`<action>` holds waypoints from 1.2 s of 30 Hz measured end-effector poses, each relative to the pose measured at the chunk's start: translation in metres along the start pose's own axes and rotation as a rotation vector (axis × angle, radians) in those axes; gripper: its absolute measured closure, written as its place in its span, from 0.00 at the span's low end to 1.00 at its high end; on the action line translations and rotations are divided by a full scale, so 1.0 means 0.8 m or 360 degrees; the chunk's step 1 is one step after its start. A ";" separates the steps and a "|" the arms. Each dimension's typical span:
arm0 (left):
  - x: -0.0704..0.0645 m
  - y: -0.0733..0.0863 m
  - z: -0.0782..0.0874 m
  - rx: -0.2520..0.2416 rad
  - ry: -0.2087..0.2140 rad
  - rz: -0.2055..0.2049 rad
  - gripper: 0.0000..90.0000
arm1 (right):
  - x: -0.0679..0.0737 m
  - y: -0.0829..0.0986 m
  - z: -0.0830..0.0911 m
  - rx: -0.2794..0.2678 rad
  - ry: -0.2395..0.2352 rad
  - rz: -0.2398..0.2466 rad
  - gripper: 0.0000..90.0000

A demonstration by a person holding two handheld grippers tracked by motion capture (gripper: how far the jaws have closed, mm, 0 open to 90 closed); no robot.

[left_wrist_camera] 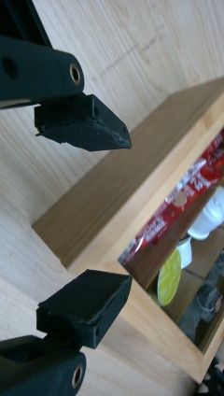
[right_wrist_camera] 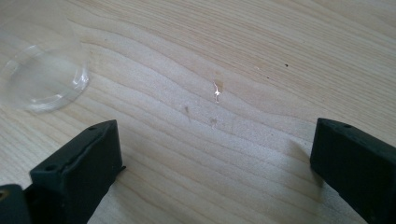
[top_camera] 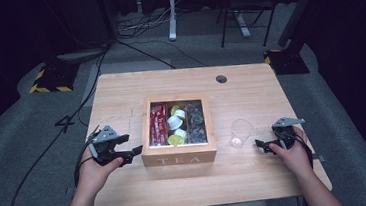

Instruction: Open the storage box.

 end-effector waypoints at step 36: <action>-0.025 0.023 -0.028 0.0307 0.0052 -0.0193 0.45 | 0.000 0.000 0.000 0.0000 0.0000 0.0000 0.02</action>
Point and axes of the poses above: each handheld gripper's, and its own axes: z roughly backward along the jaws, y roughly out of its underside, x roughly to its left, the point moved 9 cm from there along -z, roughly forward along the jaws, and after that the axes turned 6 degrees about -z, right-handed, at the moved point
